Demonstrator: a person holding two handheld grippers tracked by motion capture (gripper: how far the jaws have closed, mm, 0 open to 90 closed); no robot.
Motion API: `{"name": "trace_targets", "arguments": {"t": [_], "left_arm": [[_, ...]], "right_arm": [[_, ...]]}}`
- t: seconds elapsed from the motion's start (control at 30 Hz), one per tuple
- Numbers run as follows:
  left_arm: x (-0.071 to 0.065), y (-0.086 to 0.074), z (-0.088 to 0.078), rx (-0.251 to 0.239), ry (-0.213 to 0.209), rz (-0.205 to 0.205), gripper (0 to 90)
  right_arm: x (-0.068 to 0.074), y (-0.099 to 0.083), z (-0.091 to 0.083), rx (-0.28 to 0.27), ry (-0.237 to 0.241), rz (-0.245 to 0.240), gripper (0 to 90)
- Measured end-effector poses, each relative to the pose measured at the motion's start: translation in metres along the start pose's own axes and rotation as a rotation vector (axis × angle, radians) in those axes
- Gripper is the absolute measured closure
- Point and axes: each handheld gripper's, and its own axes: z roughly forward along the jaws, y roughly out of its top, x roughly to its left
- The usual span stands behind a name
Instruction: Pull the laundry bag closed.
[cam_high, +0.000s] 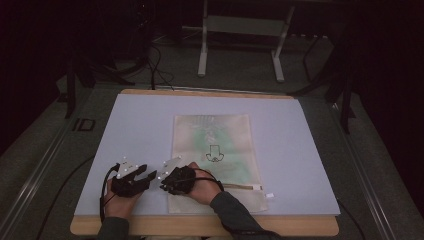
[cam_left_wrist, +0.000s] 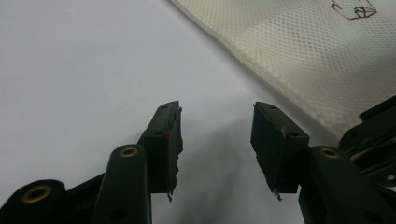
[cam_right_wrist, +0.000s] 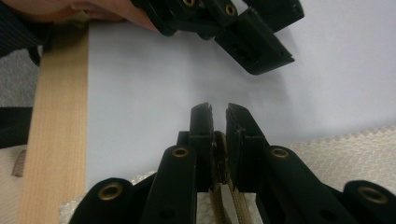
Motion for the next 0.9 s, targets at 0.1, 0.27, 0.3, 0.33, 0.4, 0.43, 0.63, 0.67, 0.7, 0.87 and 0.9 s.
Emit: {"name": "trace_targets", "arguments": {"t": [0.1,0.27,0.3,0.33,0.4,0.43,0.63,0.67,0.7,0.87,0.9], "left_arm": [[0.0,0.0,0.0001,0.001,0.0,0.0,51.9],[-0.0001,0.0,0.0002,0.0,0.0,0.0,51.8],[0.0,0.0,0.0001,0.002,0.001,0.0,51.8],[0.0,0.0001,0.0002,0.003,0.0,0.0,51.8],[-0.0001,0.0001,0.0003,0.002,0.0,0.001,51.8],[-0.0002,0.0001,0.0004,0.002,0.0,0.001,51.8],[-0.0003,0.0,0.0004,0.001,0.0,0.002,51.8],[-0.0003,0.0,0.0005,0.001,0.0,0.001,51.8],[-0.0002,0.0001,0.0004,0.002,0.0,0.001,51.8],[-0.0002,0.0002,0.0006,0.004,0.001,0.002,51.7],[-0.0003,0.0002,0.0006,0.003,0.001,0.002,51.7]], "right_arm": [[0.0002,-0.0009,-0.0026,-0.01,0.003,0.0,81.3],[0.0001,-0.0027,-0.0025,-0.013,0.002,0.002,81.3],[0.0001,-0.0027,-0.0025,-0.013,0.002,0.002,81.3],[0.0,-0.0029,-0.0025,-0.017,0.003,0.006,81.3],[0.0001,-0.0029,-0.0024,-0.017,0.004,0.005,81.4],[0.0001,-0.0029,-0.0024,-0.017,0.004,0.004,81.4],[-0.0002,-0.0032,-0.0067,-0.029,0.003,0.007,81.4],[-0.0002,-0.0032,-0.0067,-0.029,0.003,0.007,81.4],[0.0,-0.0039,-0.0078,-0.033,-0.002,0.007,81.4],[0.0002,-0.0057,-0.0078,-0.035,0.001,0.01,81.4],[0.0008,-0.0064,-0.0068,-0.035,0.002,0.012,81.4]]}}
